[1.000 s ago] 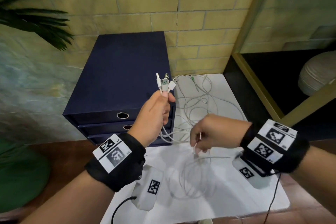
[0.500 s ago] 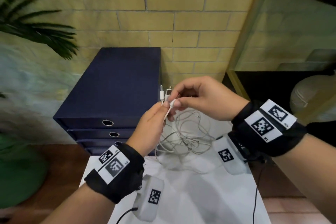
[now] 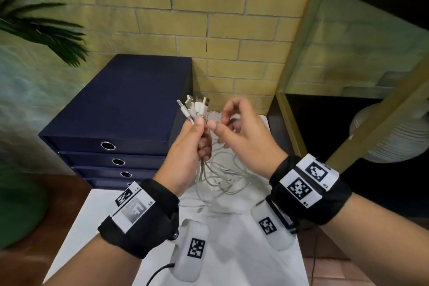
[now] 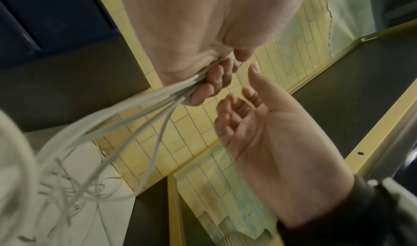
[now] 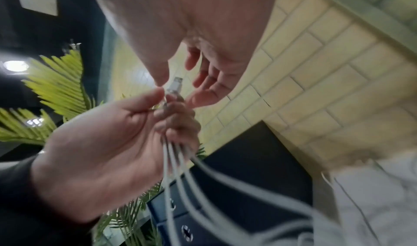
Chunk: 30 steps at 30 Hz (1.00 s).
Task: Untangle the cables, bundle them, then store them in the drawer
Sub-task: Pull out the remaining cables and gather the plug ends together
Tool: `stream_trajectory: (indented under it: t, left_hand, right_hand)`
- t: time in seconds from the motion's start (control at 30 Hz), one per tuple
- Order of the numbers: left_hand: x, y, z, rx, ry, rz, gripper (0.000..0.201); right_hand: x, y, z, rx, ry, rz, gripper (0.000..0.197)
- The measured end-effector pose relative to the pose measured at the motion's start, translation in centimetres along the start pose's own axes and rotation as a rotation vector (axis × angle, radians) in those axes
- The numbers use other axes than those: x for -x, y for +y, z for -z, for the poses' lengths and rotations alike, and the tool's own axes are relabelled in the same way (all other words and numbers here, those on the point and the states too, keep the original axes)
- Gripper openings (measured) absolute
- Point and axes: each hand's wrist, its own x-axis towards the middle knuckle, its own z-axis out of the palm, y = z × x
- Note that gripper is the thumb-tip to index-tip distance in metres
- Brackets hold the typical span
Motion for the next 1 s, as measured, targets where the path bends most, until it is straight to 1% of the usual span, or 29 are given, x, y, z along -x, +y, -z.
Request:
stream_trajectory:
  t: [0.1, 0.13, 0.2, 0.33, 0.43, 0.5, 0.63, 0.7, 0.8, 0.87, 0.97, 1.0]
  left_hand:
    - [0.2, -0.1, -0.8, 0.03, 0.039, -0.005, 0.028]
    - [0.2, -0.1, -1.0, 0.054, 0.039, 0.004, 0.028]
    - [0.4, 0.0, -1.4, 0.09, 0.048, 0.018, 0.026]
    - [0.5, -0.1, -1.6, 0.16, 0.095, 0.033, 0.016]
    - [0.5, 0.0, -1.8, 0.203, 0.112, 0.052, 0.014]
    - [0.6, 0.1, -2.1, 0.192, 0.129, 0.039, 0.014]
    - [0.6, -0.1, -2.5, 0.132, 0.149, 0.008, 0.014]
    - [0.6, -0.3, -2.5, 0.117, 0.157, 0.006, 0.014]
    - [0.7, -0.6, -2.3, 0.156, 0.158, 0.015, 0.015]
    - [0.8, -0.8, -2.0, 0.165, 0.15, 0.007, 0.015]
    - [0.8, -0.8, -1.5, 0.147, 0.144, -0.028, 0.017]
    - [0.7, -0.6, -1.3, 0.138, 0.142, -0.041, 0.018]
  right_hand:
    - [2.1, 1.7, -0.5, -0.181, -0.079, -0.128, 0.023]
    - [2.7, 2.2, -0.8, -0.211, -0.096, -0.151, 0.021]
    - [3.4, 3.1, -1.2, -0.193, -0.123, -0.162, 0.019]
    - [3.9, 3.7, -1.3, -0.044, -0.18, -0.126, 0.023]
    - [4.0, 3.9, -1.4, 0.063, -0.172, -0.079, 0.027]
    - [4.1, 4.4, -1.6, 0.141, -0.152, -0.029, 0.024]
    - [4.2, 5.0, -1.8, 0.229, -0.147, 0.031, 0.01]
    - [4.1, 5.1, -1.6, 0.286, -0.174, 0.058, 0.009]
    - [4.0, 5.3, -1.2, 0.381, -0.232, 0.103, 0.01]
    - [4.0, 5.6, -0.9, 0.397, -0.273, 0.126, 0.011]
    - [4.1, 6.1, -0.2, 0.373, -0.325, 0.121, 0.005]
    - [4.1, 6.3, 0.0, 0.376, -0.34, 0.113, 0.009]
